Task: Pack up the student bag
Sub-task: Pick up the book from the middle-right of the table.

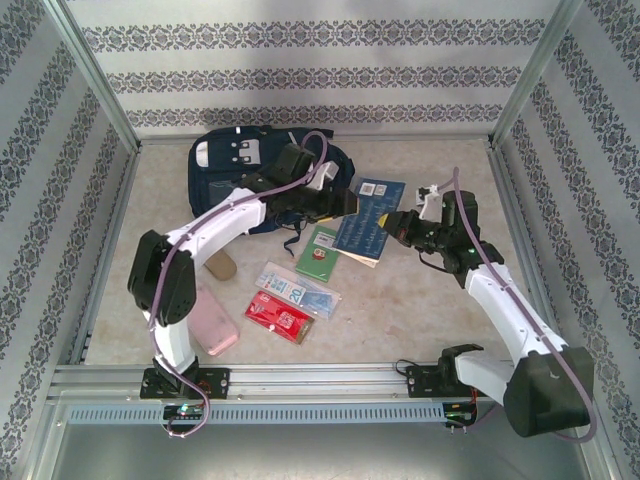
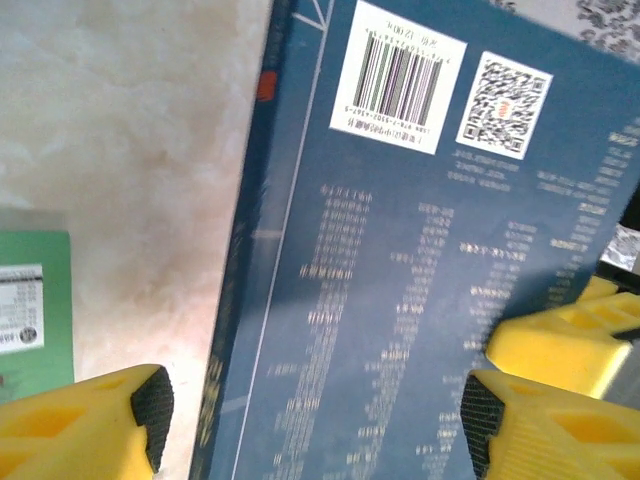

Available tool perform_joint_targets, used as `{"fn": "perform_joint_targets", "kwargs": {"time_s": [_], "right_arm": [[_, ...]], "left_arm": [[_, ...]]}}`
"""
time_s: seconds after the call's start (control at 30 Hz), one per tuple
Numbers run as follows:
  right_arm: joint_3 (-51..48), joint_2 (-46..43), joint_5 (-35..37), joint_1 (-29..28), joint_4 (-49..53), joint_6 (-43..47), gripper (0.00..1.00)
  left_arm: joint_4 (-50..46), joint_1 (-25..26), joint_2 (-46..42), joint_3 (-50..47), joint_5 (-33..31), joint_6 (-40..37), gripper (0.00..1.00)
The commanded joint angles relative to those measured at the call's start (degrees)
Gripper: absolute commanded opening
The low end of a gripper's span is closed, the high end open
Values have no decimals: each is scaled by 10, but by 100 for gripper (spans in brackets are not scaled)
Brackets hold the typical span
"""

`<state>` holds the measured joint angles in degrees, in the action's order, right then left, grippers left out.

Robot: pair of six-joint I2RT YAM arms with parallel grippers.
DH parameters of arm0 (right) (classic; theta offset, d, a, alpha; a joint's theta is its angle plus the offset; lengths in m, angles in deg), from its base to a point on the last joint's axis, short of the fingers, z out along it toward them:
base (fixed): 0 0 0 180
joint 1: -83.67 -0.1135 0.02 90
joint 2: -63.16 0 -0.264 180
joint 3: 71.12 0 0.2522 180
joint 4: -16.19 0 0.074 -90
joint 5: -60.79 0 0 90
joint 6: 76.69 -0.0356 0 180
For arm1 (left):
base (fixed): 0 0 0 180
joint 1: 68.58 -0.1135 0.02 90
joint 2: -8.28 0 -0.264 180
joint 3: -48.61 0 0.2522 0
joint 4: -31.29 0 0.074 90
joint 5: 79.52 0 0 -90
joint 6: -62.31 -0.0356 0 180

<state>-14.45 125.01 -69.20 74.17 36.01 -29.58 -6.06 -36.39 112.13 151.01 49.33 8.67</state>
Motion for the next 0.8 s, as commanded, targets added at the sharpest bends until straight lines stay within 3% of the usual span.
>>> {"fn": "perform_joint_targets", "kwargs": {"time_s": [0.0, 0.2, 0.27, 0.57, 0.77], "right_arm": [[19, -29, -72, -25, -74, -4, 0], [17, -65, -98, -73, -121, -24, 0], [13, -74, -101, -95, -138, -30, 0], [-2, -104, -77, -152, -182, -41, 0], [-17, -130, -40, -172, -185, -42, 0]], "left_arm": [[-14, -11, -82, -29, 8, -21, 78], [-11, -37, -180, -104, 42, -26, 79], [39, -36, -210, -143, 90, -1, 78], [204, -37, -284, -254, 151, 94, 75], [270, -36, -310, -291, 174, 123, 54]]}}
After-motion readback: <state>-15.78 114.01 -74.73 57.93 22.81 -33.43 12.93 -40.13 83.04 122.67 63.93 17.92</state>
